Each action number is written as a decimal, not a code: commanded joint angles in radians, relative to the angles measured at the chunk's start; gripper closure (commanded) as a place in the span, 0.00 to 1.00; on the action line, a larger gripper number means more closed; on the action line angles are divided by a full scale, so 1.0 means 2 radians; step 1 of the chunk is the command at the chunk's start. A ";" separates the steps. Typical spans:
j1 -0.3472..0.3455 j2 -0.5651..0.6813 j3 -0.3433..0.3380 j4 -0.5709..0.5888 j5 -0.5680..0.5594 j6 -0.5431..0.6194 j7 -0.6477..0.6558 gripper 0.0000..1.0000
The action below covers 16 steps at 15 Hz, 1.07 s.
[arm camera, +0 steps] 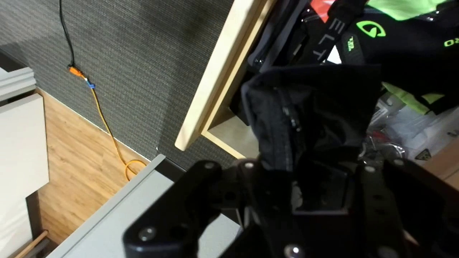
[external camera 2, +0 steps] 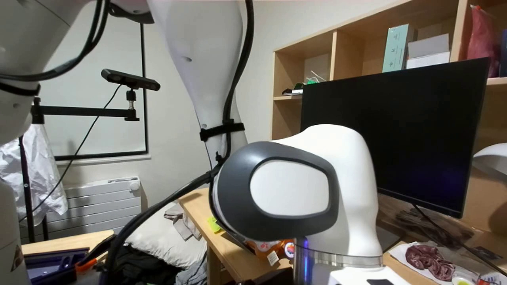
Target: Place the black purse in the drawer
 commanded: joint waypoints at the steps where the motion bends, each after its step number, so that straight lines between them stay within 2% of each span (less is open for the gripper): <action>1: 0.022 0.036 -0.014 -0.007 0.028 0.013 0.061 0.91; 2: 0.024 0.056 -0.012 0.004 0.044 -0.007 0.086 0.90; 6: 0.012 0.119 0.021 0.035 0.126 -0.006 0.151 0.91; 7: 0.009 0.131 0.031 0.048 0.144 -0.025 0.156 0.91; 10: -0.001 0.171 0.057 0.086 0.176 -0.033 0.156 0.91; 13: -0.003 0.202 0.066 0.114 0.191 -0.026 0.153 0.91; 14: -0.001 0.207 0.065 0.117 0.194 -0.020 0.152 0.65; 16: 0.007 0.207 0.055 0.118 0.194 -0.005 0.158 0.64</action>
